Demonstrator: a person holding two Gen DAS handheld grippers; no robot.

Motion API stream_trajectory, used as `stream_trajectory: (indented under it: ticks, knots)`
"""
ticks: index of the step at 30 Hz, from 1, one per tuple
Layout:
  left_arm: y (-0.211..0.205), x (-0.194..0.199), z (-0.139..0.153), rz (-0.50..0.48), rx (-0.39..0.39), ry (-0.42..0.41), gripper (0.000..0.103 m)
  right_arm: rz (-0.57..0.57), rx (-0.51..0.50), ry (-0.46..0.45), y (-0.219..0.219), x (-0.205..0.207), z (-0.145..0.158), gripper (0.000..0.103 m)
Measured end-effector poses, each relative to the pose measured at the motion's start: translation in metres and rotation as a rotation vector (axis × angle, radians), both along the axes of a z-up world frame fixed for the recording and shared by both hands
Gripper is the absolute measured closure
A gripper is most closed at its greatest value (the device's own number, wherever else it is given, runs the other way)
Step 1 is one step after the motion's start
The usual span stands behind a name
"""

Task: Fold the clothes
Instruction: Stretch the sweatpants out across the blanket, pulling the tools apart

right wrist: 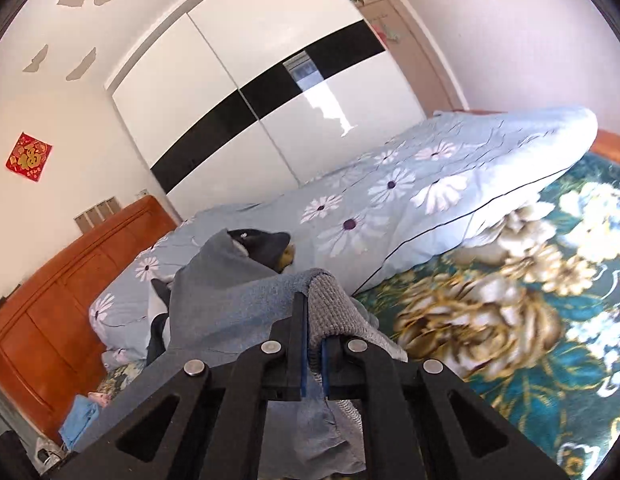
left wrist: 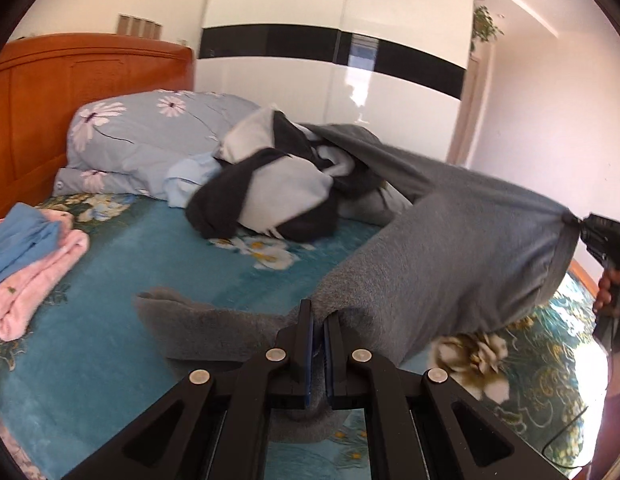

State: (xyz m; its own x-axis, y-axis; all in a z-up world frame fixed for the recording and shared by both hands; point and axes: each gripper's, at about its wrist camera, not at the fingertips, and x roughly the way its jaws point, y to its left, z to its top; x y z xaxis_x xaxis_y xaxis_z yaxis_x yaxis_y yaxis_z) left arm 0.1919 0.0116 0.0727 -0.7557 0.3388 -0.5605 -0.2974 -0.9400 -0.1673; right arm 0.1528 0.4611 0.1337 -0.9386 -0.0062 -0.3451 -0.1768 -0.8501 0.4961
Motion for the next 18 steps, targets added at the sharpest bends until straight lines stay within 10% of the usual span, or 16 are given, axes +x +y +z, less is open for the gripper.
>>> stream_trajectory:
  ticks: [12, 18]
  knots:
    - [0.064, -0.027, -0.059, -0.144, 0.101, -0.275, 0.091, -0.366, 0.143, -0.223, 0.114, 0.063, -0.037, 0.099]
    - [0.040, -0.020, -0.057, -0.149, 0.146, -0.300, 0.051, -0.456, -0.002, -0.375, 0.167, 0.070, -0.102, 0.099]
